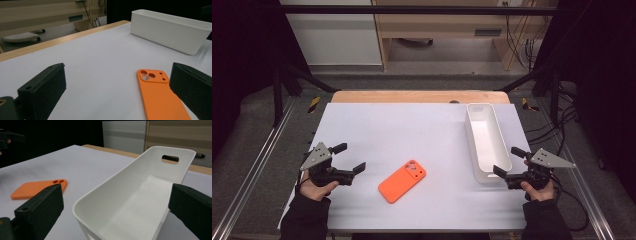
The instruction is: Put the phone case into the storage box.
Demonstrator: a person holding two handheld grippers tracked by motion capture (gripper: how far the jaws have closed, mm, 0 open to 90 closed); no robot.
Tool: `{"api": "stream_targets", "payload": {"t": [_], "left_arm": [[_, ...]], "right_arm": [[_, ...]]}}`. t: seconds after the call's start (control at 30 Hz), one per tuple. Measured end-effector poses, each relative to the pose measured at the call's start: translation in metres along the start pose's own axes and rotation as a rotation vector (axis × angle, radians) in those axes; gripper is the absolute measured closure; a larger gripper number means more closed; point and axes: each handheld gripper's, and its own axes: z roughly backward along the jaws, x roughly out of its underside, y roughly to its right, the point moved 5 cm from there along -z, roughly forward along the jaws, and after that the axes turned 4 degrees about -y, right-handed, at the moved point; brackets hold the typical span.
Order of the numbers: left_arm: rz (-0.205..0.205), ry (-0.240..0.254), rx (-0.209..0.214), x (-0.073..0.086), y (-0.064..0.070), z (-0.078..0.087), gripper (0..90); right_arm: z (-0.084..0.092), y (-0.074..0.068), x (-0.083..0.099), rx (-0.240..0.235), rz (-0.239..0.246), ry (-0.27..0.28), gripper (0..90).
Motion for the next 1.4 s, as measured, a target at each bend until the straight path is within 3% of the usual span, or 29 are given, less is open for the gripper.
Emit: {"api": "stream_targets", "payload": {"t": [0.6, 1.4], "left_arm": [[-0.008, -0.020, -0.004, -0.003, 0.003, -0.003, 0.3], [-0.027, -0.072, 0.000, -0.013, 0.022, -0.019, 0.0]], "right_arm": [[-0.001, -0.001, 0.000, -0.004, 0.003, -0.007, 0.4], [-0.002, -0.001, 0.001, 0.001, 0.008, -0.019, 0.4]]}}
